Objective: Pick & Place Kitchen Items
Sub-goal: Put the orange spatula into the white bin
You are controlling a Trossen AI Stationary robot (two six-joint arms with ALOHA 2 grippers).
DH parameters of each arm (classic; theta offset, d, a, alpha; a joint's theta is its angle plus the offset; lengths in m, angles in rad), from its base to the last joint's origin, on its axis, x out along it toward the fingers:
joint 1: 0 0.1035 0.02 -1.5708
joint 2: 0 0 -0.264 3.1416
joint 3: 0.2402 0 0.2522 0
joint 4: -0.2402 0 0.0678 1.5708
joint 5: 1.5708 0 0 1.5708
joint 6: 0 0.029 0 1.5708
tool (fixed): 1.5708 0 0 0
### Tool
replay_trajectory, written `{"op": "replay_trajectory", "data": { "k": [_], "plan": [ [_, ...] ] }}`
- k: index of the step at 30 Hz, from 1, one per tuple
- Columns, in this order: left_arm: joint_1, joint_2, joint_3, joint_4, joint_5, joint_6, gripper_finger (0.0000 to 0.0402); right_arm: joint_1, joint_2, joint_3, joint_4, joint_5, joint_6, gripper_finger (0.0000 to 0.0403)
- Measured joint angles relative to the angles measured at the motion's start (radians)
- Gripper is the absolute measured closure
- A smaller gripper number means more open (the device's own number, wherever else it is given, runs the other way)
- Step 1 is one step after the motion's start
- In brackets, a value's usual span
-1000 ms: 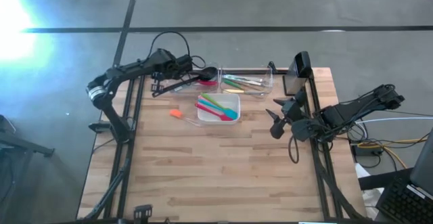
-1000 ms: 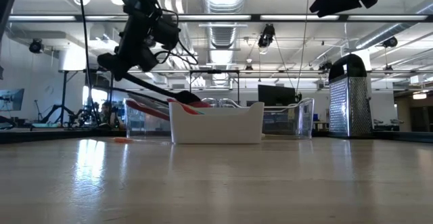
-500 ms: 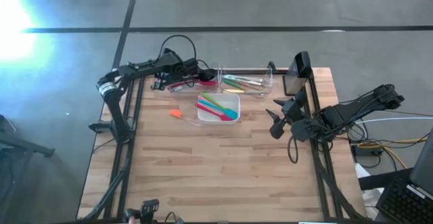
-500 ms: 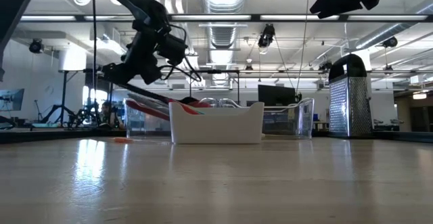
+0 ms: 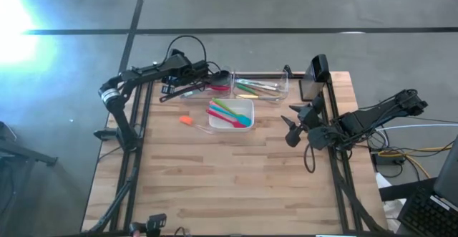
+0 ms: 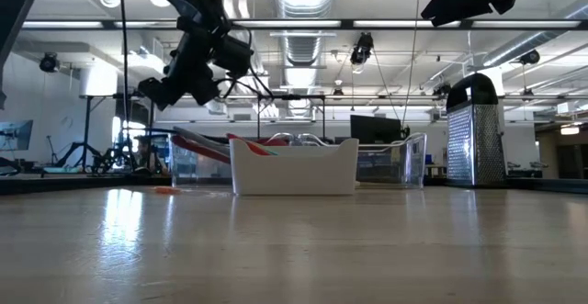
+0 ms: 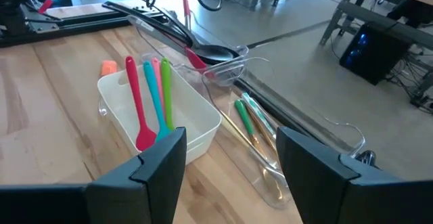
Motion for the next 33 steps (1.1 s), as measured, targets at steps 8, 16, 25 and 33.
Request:
{"op": "replay_trajectory", "data": {
  "k": [8, 16, 25, 33],
  "plan": [
    [-0.013, -0.010, 0.069, -0.072, -0.005, -0.082, 0.0230, 0.000, 0.000, 0.000, 0.000, 0.000, 0.004, 0.0184],
    [-0.076, -0.131, 0.166, -0.125, 0.135, -0.305, 0.0228, 0.000, 0.000, 0.000, 0.001, 0.000, 0.007, 0.0184],
    [-0.196, -0.338, 0.145, -0.042, 0.825, -0.599, 0.0228, 0.000, 0.000, 0.000, 0.005, 0.000, 0.007, 0.0184],
    [-0.362, -0.469, -0.061, 0.087, 0.787, -0.842, 0.0228, 0.000, 0.000, 0.000, 0.006, 0.000, 0.007, 0.0184]
  ]
}}
